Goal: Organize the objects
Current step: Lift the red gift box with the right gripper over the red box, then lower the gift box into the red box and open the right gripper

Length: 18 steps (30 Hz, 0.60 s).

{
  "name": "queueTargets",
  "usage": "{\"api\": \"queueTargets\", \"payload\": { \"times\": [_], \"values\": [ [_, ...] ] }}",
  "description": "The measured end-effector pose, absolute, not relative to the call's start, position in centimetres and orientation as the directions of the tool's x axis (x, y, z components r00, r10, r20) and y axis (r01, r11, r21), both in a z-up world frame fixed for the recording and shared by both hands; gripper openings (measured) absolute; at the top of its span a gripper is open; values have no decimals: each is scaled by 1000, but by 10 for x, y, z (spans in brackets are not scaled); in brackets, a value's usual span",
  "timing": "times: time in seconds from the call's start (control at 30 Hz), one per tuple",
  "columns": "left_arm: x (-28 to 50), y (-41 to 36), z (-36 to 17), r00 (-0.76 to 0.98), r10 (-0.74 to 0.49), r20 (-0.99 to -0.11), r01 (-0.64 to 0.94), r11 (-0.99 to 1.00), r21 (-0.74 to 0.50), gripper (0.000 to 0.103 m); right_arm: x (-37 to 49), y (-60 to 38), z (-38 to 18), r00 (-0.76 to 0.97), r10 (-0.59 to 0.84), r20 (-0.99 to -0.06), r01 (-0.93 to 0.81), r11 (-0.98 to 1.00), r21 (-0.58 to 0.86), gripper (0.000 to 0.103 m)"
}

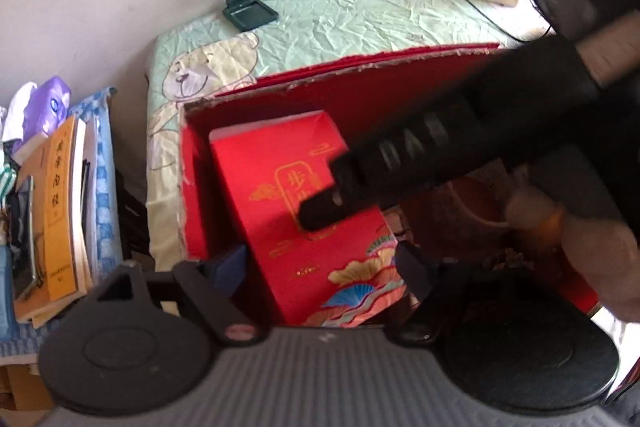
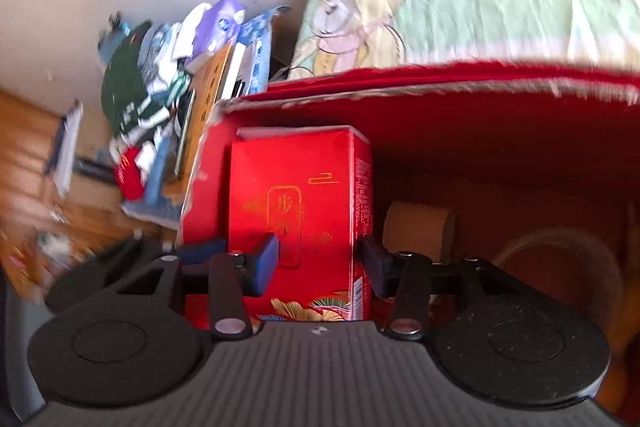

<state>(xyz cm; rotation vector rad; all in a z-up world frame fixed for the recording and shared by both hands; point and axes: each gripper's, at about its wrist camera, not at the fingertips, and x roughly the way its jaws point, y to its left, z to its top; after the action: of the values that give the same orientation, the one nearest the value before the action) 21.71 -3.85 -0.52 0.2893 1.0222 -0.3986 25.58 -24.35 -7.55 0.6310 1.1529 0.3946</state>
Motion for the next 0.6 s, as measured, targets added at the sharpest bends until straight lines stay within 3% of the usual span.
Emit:
{"api": "queueTargets", "payload": {
  "times": [0.23, 0.33, 0.4, 0.47, 0.6],
  "values": [
    [207, -37, -4, 465, -184, -866, 464, 884, 61, 78, 246, -258, -90, 310, 676, -668, 123, 668, 734, 48],
    [204, -35, -4, 462, -202, -863, 475, 879, 49, 84, 245, -271, -104, 292, 727, -621, 209, 585, 783, 43],
    [206, -40, -7, 470, -180, -864, 472, 879, 74, 86, 249, -271, -105, 306, 721, -622, 230, 578, 783, 41],
    [208, -47, -9, 482, -139, -865, 465, 878, 118, 87, 251, -262, -101, 319, 702, -637, 206, 605, 769, 44],
    [205, -46, -8, 463, -140, -875, 467, 878, 106, 87, 245, -244, -98, 255, 681, -687, 169, 668, 725, 40]
  ]
}}
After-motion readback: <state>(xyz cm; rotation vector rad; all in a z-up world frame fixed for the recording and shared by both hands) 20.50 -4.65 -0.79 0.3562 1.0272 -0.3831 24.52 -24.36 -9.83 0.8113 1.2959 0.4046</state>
